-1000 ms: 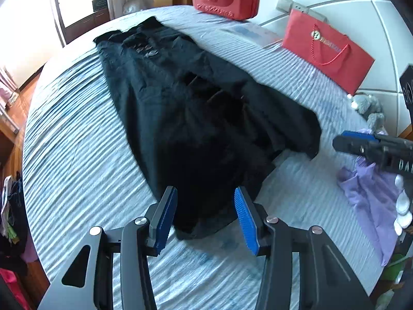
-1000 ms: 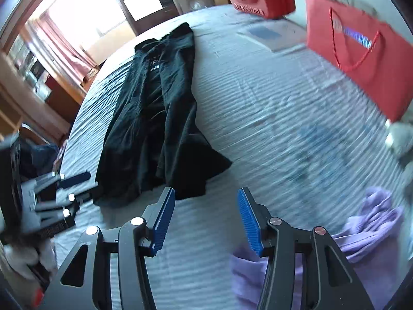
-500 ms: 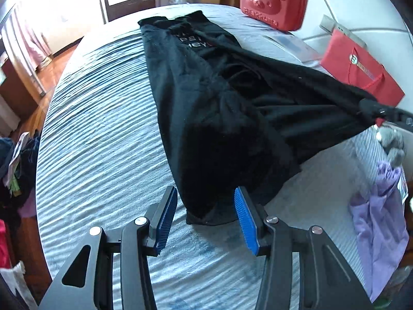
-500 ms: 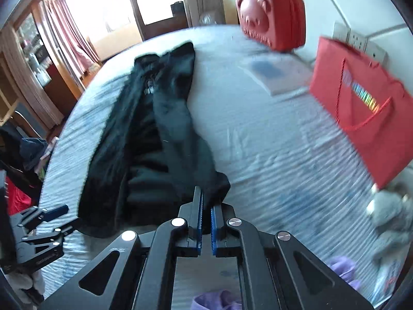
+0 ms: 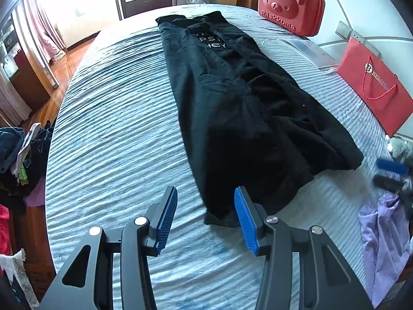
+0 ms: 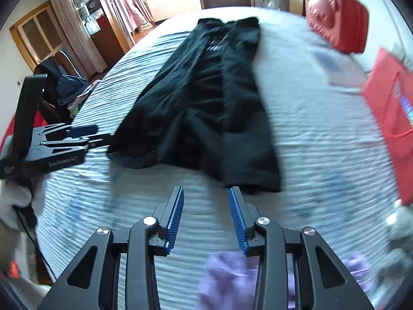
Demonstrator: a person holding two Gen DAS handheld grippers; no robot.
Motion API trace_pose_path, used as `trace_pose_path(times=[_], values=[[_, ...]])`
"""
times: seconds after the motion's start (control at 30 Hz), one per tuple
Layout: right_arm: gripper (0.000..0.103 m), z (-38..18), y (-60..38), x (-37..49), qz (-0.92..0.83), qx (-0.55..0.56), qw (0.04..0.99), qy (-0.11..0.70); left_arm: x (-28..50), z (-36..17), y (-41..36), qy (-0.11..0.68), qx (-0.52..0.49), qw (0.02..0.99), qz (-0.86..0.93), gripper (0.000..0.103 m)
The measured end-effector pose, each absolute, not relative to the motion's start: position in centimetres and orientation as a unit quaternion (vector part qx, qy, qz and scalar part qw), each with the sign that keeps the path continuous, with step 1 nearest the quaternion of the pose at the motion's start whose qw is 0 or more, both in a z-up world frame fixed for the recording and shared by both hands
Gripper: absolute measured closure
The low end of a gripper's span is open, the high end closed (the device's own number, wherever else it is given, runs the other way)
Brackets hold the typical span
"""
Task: Fold clothes
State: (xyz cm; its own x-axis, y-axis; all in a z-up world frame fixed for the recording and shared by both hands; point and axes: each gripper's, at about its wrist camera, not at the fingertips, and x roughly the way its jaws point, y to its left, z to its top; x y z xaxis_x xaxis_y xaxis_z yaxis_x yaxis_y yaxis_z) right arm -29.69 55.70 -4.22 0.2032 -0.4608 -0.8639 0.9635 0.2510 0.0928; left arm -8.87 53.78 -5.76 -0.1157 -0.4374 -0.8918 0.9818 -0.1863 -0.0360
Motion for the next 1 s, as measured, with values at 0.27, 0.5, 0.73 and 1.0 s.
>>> trace_pose_path(times=[0.27, 0.5, 0.73, 1.0], values=[[0.041, -6.0, 53.2, -32.5, -0.500, 0.304, 0.696, 0.417, -7.4, -7.1, 53.0, 0.352, 0.396, 0.531, -0.662, 0.056], [0.041, -8.0, 52.5, -30.2, -0.459, 0.265, 0.711, 0.463, -7.3, -6.3, 52.4, 0.376, 0.359, 0.502, -0.692, 0.049], [0.041, -9.5, 51.7, -29.8, -0.464, 0.263, 0.705, 0.468, -8.5, -6.2, 51.9, 0.371, 0.372, 0.493, -0.693, 0.047], [0.091, -9.5, 50.8, -29.9, -0.487, 0.269, 0.706, 0.438, -10.3, -5.6, 51.8, 0.351, 0.392, 0.482, -0.700, 0.096]])
